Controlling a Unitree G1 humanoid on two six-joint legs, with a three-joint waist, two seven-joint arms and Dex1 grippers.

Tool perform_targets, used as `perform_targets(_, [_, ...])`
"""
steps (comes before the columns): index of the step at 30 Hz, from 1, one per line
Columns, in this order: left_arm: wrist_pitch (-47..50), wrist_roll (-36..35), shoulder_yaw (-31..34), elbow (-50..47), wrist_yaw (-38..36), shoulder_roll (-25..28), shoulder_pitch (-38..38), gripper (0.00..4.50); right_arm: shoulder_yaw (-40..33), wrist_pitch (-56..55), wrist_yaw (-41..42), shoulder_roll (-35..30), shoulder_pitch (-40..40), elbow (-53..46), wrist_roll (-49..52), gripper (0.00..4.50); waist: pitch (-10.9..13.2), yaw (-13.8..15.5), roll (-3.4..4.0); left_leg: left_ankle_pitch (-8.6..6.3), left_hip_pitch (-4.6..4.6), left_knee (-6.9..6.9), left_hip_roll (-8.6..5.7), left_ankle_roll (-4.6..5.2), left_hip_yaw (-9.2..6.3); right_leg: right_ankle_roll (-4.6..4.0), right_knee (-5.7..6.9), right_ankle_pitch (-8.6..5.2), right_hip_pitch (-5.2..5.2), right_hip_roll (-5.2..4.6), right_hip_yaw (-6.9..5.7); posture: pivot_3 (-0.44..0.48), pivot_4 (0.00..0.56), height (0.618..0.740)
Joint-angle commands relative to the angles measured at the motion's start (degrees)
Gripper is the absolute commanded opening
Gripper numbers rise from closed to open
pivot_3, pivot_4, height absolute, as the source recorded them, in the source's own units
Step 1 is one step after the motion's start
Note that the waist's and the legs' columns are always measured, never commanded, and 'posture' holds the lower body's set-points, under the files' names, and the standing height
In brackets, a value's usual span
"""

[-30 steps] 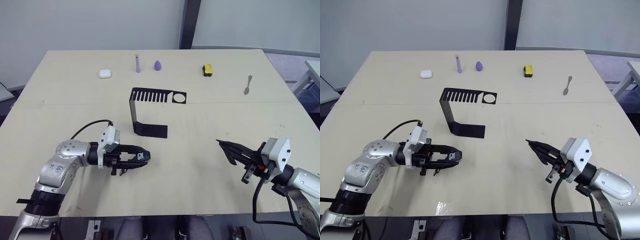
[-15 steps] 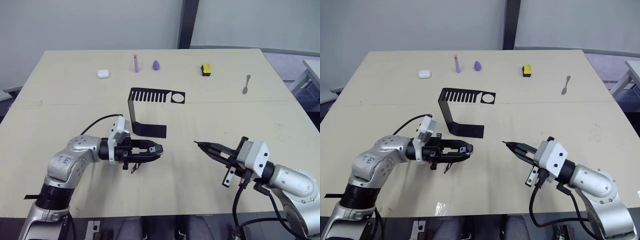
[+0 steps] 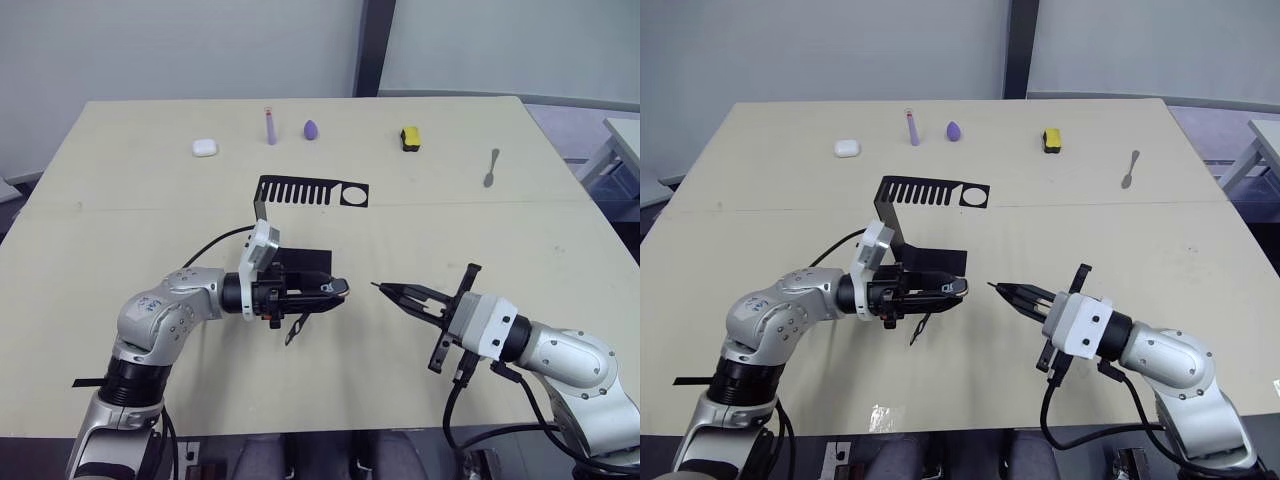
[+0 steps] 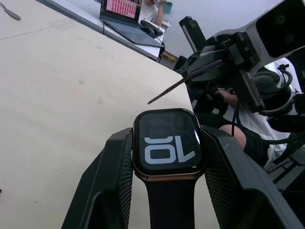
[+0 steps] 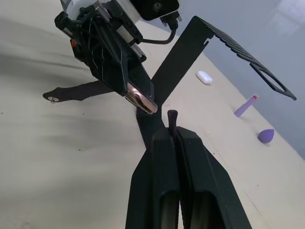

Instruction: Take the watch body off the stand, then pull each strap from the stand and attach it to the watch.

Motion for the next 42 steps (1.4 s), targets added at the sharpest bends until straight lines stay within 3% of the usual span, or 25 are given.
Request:
perform_targets(1, [-0.63,-0.81,0.69,0.19,-0.38,0.17,-0.92,1.61,0.92,-3.65,1.52,-1.05,-0.68,-0.11,-1.14,0.00,0.00,0.00,0.00,0.00,0.00,0.00,0.00,0.00,0.00,0.00,0.00,0.00,0.00,0.00,0.00,0.000,0.150,0.740])
perform_targets(42, [1.80,-1.09,-0.72,-0.93,2.67,-0.91,0.78,1.61,4.90,-11.08,0.05,1.26,-2.99,7.50,-5.53,0.00,0.01,-0.84,-0.01,0.01,0.00,0.02,0.00,0.00,-0.01,0.00,0.03,0.00,0.00,-0.02,0.00,0.000,0.150,0.740])
